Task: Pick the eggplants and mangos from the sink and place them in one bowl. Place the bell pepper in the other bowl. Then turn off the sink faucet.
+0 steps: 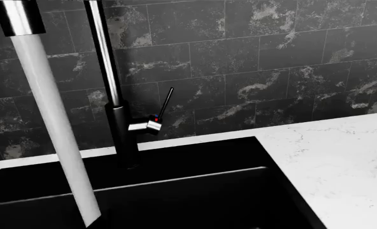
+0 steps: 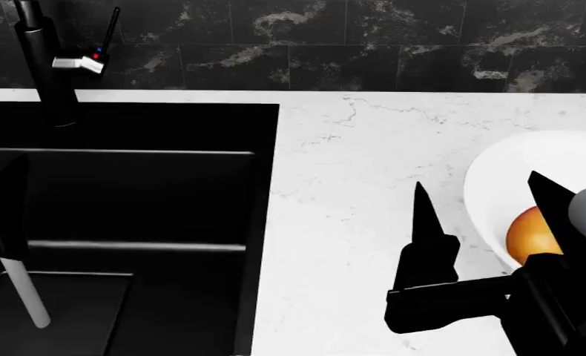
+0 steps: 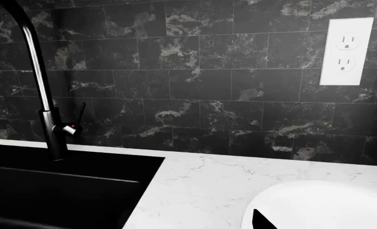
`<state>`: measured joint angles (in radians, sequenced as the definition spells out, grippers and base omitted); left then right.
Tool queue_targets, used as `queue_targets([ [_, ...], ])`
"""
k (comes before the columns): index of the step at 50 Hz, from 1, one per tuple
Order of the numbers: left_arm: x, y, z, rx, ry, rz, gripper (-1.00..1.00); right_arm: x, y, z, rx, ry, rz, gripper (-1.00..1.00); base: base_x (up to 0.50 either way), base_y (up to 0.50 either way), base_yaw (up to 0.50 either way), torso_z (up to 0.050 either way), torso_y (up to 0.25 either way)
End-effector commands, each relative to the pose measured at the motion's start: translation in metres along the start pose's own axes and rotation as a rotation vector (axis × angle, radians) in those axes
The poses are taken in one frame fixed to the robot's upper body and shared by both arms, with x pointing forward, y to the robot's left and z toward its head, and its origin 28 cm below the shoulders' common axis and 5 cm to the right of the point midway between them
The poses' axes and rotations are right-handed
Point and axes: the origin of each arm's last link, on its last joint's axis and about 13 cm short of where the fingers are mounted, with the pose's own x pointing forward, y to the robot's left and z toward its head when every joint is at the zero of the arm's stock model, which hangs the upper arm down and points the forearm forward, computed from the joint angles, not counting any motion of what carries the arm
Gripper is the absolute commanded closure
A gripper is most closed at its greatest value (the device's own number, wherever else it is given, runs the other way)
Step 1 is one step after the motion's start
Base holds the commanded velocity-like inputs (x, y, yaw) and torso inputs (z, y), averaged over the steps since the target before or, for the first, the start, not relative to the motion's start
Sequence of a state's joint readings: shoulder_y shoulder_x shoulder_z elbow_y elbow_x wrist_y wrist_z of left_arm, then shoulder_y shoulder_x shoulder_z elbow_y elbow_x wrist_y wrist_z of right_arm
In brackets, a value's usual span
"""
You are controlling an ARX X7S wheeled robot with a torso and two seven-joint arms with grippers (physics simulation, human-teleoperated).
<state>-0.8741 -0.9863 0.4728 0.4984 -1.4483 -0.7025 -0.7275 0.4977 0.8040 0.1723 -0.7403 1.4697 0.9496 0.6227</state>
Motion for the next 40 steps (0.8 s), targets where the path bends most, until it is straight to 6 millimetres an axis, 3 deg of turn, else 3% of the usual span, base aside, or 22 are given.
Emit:
queue_targets([
  [1, 0.001, -0.001, -0.003, -0.006, 0.007, -0.003, -1.0, 0.002, 0.0, -0.002, 0.022, -0.001, 0.0, -1.0, 0.0, 0.5, 0.0, 0.0, 0.0],
  [30, 0.003, -0.006, -0.006, -0.001, 0.021, -0.022, -1.0, 0.008, 0.0, -0.013, 0.041, -0.003, -0.005, -1.0, 0.0, 0.5, 0.0, 0.0, 0.0],
  [40, 0.004, -0.006, -0.006, -0.001, 0.022, -0.022, -1.0, 0.011, 0.0, -0.016, 0.041, -0.001, -0.006, -1.0, 0.01, 0.11, 0.0, 0.0, 0.0],
])
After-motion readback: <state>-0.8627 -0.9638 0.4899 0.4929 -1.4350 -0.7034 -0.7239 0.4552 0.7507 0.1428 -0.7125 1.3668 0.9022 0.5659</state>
